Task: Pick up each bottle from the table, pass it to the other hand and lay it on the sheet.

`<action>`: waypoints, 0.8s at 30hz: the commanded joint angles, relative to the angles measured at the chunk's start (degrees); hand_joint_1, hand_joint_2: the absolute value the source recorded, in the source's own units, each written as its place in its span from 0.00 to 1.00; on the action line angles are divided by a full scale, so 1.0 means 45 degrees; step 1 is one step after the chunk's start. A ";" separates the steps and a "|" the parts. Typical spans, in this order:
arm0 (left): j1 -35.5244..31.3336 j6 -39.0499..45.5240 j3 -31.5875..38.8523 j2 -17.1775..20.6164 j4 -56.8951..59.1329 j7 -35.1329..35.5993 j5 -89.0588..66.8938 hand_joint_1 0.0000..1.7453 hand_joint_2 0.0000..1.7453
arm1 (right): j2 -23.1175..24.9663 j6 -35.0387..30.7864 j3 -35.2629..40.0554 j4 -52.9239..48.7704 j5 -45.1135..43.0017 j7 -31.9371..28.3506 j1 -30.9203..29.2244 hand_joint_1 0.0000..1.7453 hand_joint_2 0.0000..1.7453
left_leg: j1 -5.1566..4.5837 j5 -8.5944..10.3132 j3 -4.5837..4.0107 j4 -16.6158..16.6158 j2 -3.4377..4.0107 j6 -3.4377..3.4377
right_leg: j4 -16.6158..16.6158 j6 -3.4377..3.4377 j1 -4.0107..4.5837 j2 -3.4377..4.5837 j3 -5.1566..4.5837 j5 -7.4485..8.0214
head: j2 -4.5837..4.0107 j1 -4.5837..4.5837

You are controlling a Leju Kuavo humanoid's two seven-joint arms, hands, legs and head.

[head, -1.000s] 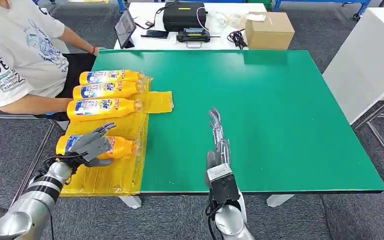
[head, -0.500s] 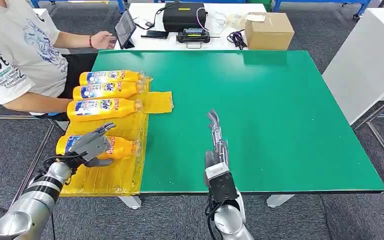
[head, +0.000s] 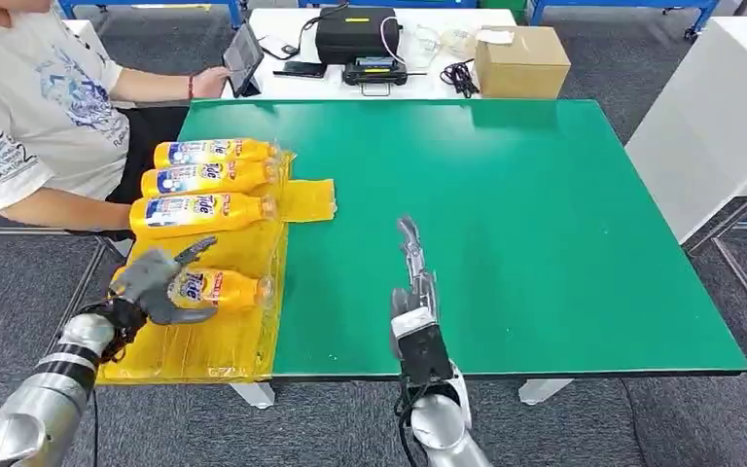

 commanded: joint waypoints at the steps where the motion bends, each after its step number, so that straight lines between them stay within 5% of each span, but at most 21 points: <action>1: 0.0993 0.0305 0.3677 -0.1670 -0.0501 0.1225 0.5216 0.00 1.00 | -0.0207 -0.0153 0.0133 0.1267 0.0127 0.0032 -0.0228 0.00 0.00 | 0.0028 -0.0003 -0.0027 -0.0002 0.0015 -0.0012 | -0.0024 -0.0019 0.0028 0.0007 -0.0022 0.0008 | 0.0000 0.0015; 6: 0.0925 0.0645 0.3169 -0.1466 -0.0126 0.1127 0.5787 0.00 1.00 | -0.0184 -0.0167 0.0137 0.1448 0.0160 0.0107 -0.0309 0.00 0.00 | 0.0022 -0.0008 -0.0057 -0.0014 0.0042 -0.0025 | -0.0026 -0.0028 0.0024 0.0013 -0.0053 0.0007 | 0.0000 0.0000; 13: 0.0795 0.4703 0.3626 -0.2521 -0.2174 -0.1484 0.6950 0.00 1.00 | -0.0194 -0.0494 0.0387 0.1597 0.0627 0.0318 -0.0122 0.00 0.00 | 0.0037 -0.0008 -0.0102 0.0015 0.0007 -0.0024 | -0.0008 -0.0023 0.0039 -0.0013 -0.0084 0.0004 | 0.0000 0.0000; 19: 0.1184 0.5419 0.3547 -0.2669 -0.3744 -0.2290 0.7345 0.00 1.00 | -0.0292 -0.0915 0.0282 0.1413 0.0549 -0.0138 0.0109 0.00 0.00 | 0.0037 -0.0010 -0.0153 0.0014 0.0006 -0.0018 | -0.0010 -0.0019 0.0038 -0.0019 -0.0135 -0.0002 | 0.0000 0.0000; 20: 0.1297 0.5501 0.3474 -0.2719 -0.4152 -0.2435 0.7289 0.00 1.00 | -0.0318 -0.1088 0.0156 0.1231 0.0401 -0.0364 0.0218 0.00 1.00 | 0.0025 -0.0003 -0.0172 0.0009 0.0011 -0.0010 | -0.0008 -0.0010 0.0026 -0.0007 -0.0158 0.0004 | 0.0000 0.0005; 24: 0.2810 0.5750 0.2393 -0.3370 -0.7405 -0.2530 0.6553 0.00 1.00 | -0.0369 -0.1844 -0.0771 -0.0203 -0.0509 -0.1077 0.1159 0.00 1.00 | 0.0032 -0.0024 -0.0182 0.0019 0.0009 -0.0012 | -0.0007 -0.0012 0.0033 -0.0014 -0.0163 -0.0014 | 0.0000 0.0005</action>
